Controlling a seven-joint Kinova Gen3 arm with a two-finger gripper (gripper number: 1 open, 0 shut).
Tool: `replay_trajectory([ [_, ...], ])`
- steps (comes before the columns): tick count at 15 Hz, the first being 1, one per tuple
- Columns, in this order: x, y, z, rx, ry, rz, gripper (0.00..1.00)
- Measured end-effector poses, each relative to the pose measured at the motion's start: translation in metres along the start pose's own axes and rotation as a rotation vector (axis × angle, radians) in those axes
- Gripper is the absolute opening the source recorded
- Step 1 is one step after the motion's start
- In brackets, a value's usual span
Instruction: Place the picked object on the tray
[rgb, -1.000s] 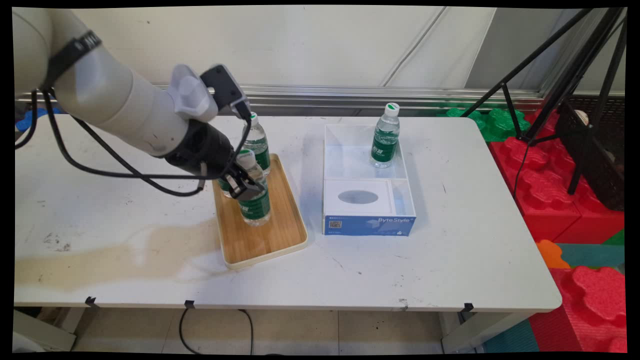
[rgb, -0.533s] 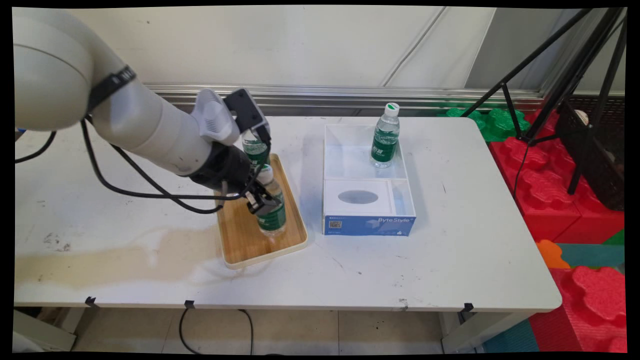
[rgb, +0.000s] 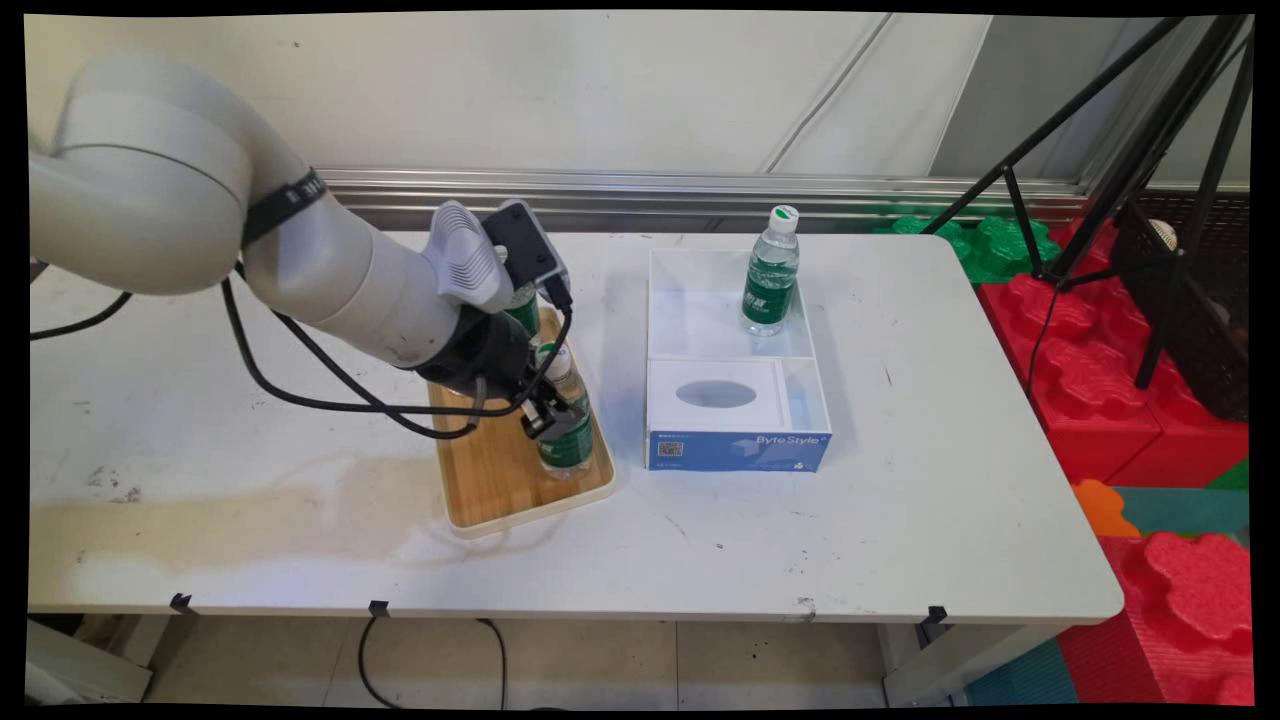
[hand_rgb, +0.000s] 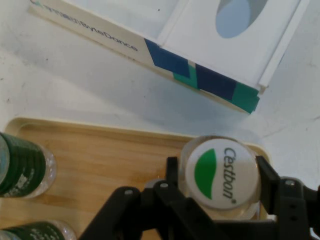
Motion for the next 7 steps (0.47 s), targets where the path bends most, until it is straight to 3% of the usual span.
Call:
replay_trajectory([
  [3, -0.0019, -0.0002, 0.0067, -0.001, 0.001, 0.011, 0.0],
  [4, -0.0025, -0.0008, 0.0092, -0.001, 0.002, 0.016, 1.0],
  [7, -0.0036, -0.0027, 0.0116, 0.0, 0.004, 0.026, 1.0],
])
